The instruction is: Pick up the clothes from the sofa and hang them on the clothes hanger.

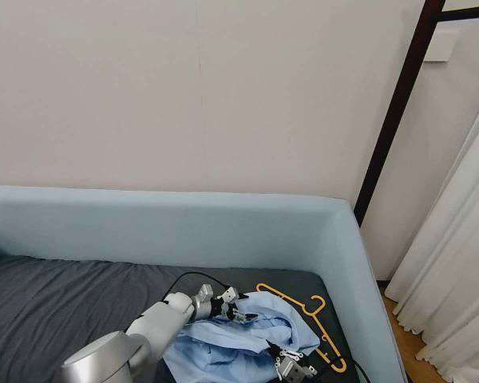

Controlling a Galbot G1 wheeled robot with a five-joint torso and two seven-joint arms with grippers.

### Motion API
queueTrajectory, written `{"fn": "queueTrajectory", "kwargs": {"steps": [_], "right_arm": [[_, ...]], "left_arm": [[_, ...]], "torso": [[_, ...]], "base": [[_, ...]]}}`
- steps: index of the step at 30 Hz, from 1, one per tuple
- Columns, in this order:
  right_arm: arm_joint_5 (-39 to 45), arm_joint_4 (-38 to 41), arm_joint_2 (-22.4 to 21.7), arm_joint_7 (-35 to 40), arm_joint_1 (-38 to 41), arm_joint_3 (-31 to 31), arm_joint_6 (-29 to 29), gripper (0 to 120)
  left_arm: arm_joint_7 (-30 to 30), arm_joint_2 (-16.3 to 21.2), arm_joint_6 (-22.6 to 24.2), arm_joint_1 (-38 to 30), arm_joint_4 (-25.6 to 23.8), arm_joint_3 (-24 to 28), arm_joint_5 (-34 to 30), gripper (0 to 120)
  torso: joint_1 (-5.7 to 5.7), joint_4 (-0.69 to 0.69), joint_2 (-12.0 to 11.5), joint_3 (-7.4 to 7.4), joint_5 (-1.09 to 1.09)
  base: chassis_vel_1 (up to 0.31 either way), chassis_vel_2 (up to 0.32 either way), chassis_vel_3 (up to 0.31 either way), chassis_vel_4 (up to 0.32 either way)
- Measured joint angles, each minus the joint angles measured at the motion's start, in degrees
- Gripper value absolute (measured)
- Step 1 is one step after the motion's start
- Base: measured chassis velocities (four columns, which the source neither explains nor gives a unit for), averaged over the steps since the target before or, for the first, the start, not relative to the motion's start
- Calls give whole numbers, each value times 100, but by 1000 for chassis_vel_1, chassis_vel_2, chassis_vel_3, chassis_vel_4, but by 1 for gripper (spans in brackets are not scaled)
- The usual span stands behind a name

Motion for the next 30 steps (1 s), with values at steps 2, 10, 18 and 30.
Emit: {"fn": "queueTrajectory", "kwargs": {"steps": [2, 10, 18, 30], "right_arm": [[9, 0, -9, 1, 5, 3, 0, 0], [52, -23, 28, 15, 70, -47, -3, 0], [58, -95, 34, 18, 148, -119, 7, 0], [91, -36, -34, 30, -11, 37, 37, 0]], "left_arm": [[12, -9, 0, 12, 0, -11, 9, 91], [50, 22, 28, 18, 44, -18, 4, 55], [15, 83, -14, 76, -4, -14, 57, 30], [-128, -78, -4, 100, 158, -44, 65, 0]], "torso": [[0, 0, 0, 0, 0], [0, 2, 0, 0, 1], [0, 2, 0, 0, 0], [0, 1, 0, 0, 0]], "base": [[0, 0, 0, 0], [0, 0, 0, 0], [0, 0, 0, 0], [0, 0, 0, 0]]}}
